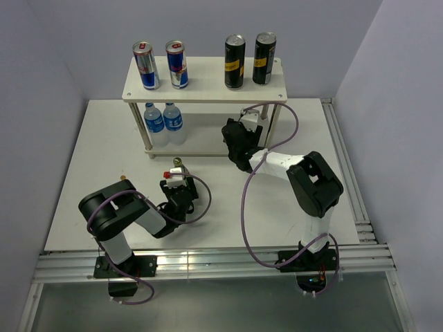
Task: Place and organize the beverage onto the shelf
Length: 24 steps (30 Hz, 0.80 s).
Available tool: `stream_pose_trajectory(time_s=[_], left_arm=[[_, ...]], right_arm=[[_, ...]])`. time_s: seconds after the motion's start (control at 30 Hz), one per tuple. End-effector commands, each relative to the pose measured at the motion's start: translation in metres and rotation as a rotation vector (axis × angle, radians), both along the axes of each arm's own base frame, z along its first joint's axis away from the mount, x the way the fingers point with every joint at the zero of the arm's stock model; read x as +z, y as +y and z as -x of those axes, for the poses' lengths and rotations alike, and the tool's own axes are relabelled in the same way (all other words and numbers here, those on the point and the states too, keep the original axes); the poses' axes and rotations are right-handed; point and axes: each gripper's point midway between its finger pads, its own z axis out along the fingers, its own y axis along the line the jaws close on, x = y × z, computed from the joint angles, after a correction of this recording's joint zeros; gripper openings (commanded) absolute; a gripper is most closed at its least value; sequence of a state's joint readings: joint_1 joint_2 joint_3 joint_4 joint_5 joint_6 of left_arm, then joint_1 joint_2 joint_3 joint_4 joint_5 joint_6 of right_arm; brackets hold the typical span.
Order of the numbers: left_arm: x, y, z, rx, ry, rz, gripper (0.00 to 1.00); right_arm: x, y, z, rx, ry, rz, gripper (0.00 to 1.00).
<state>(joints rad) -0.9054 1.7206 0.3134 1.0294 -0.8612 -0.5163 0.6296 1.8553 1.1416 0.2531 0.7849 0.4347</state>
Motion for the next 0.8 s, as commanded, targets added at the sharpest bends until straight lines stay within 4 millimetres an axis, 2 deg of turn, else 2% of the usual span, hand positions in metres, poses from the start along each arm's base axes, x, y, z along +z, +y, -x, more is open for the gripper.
stream_pose_trajectory(time_s=[0.0, 0.03, 0.07, 0.2, 0.33, 0.53, 0.73, 0.77], left_arm=[[-0.003, -0.011, 0.001, -0.026, 0.011, 0.028, 0.0], [-0.003, -0.011, 0.0, -0.024, 0.01, 0.029, 0.0], [-0.002, -0.011, 0.001, -0.025, 0.009, 0.03, 0.0], [-0.003, -0.012, 0.002, -0.026, 0.01, 0.024, 0.0], [-0.001, -0.013, 0.003, -0.028, 0.009, 0.017, 0.0], [0.006, -0.017, 0.004, -0.035, 0.001, 0.02, 0.0], [0.015, -0.022, -0.002, -0.036, -0.018, 0.014, 0.0], [0.014, -0.022, -0.002, -0.038, -0.013, -0.006, 0.0]], right_arm=[[0.048, 0.001, -0.021, -0.066, -0.141, -0.107, 0.87], [0.048, 0.0, -0.021, -0.066, -0.141, -0.109, 0.98], [0.048, 0.0, -0.02, -0.068, -0.141, -0.109, 1.0], [0.046, -0.003, -0.019, -0.074, -0.13, -0.098, 1.0], [0.053, -0.006, -0.012, -0.078, -0.134, -0.106, 1.0], [0.059, -0.005, 0.015, -0.041, -0.133, -0.124, 1.0], [0.056, 0.003, 0.05, 0.018, -0.115, -0.132, 1.0], [0.05, 0.005, 0.058, 0.032, -0.1, -0.122, 1.0]])
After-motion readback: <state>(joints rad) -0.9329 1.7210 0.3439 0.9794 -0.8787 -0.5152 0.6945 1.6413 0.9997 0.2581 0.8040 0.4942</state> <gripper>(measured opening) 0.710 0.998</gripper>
